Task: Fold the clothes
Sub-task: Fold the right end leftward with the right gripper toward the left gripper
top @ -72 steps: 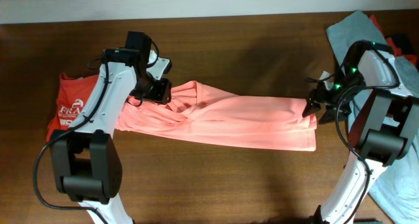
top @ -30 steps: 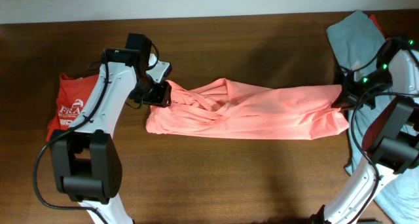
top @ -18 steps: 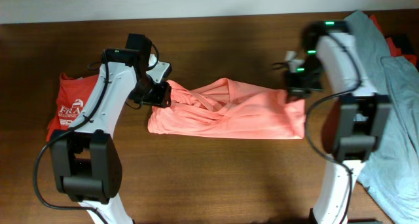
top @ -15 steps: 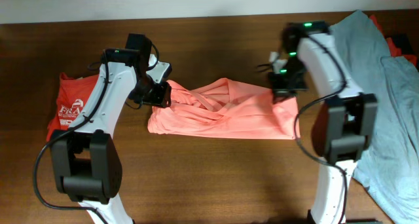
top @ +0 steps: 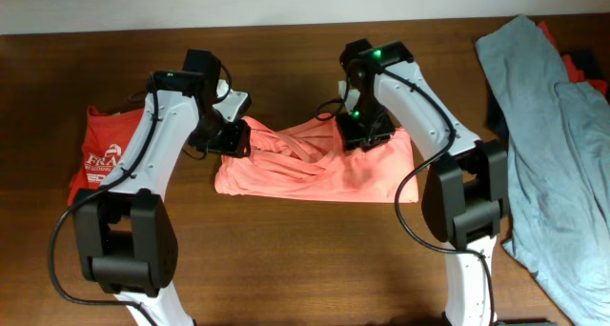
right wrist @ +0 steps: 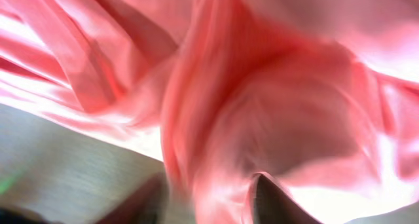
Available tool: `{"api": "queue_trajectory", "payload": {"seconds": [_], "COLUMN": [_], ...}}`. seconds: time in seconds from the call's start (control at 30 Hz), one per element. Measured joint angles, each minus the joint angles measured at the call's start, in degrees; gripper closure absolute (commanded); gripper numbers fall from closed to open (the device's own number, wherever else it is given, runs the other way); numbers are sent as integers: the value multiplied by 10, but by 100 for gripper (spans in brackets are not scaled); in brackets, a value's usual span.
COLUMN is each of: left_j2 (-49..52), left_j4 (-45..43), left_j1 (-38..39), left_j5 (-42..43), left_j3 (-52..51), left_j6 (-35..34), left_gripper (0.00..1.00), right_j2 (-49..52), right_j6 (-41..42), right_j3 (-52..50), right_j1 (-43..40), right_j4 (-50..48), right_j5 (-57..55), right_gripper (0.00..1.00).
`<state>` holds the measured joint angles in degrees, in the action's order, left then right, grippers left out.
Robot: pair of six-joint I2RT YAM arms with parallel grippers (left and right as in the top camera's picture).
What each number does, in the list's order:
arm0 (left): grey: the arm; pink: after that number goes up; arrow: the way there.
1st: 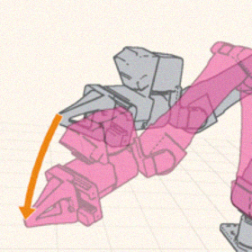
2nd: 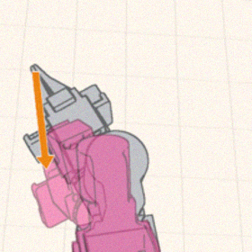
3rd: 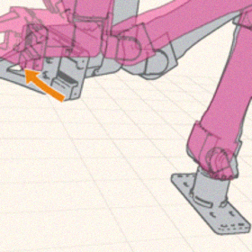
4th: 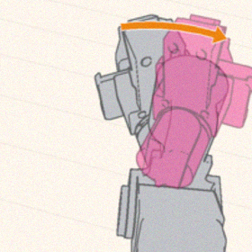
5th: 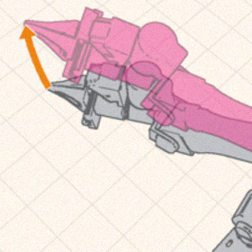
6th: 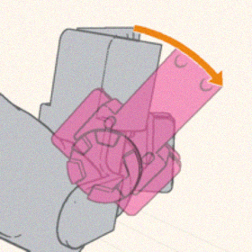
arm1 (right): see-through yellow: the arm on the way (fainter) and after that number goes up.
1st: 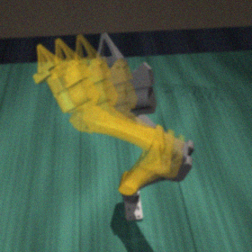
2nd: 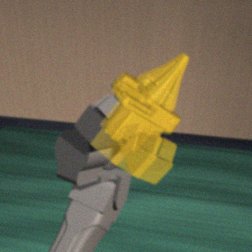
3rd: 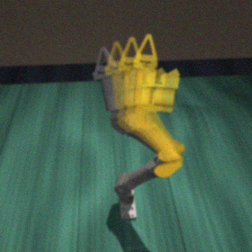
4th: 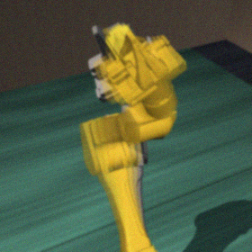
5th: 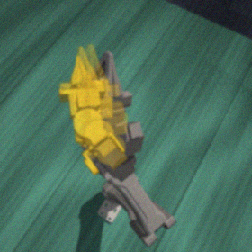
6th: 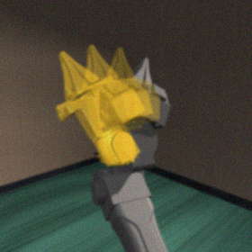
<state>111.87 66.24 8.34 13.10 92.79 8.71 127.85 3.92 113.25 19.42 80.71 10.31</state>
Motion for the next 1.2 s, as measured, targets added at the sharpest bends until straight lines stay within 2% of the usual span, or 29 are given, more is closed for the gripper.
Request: {"api": "queue_trajectory", "payload": {"seconds": [0.3, 0.5, 0.87, 1.0, 1.2], "left_j2": [0, 0, 0, 0, 0], "left_j4": [0, 0, 0, 0, 0], "left_j1": [0, 0, 0, 0, 0], "left_j5": [2, 2, 2, 2, 2], "left_j3": [0, 0, 0, 0, 0], "left_j6": [0, 0, 0, 0, 0], "left_gripper": [46, 46, 46, 46, 45], "right_j2": [2, 2, 4, 4, 4], "right_j6": [2, -1, 17, 21, 21], "right_j3": [0, 0, 0, 0, 0], "right_j1": [7, -3, -54, -90, -106], "right_j4": [-3, 0, -11, -8, 13], "right_j5": [0, -14, -67, -69, -69], "right_gripper": [36, 45, 45, 53, 54]}}
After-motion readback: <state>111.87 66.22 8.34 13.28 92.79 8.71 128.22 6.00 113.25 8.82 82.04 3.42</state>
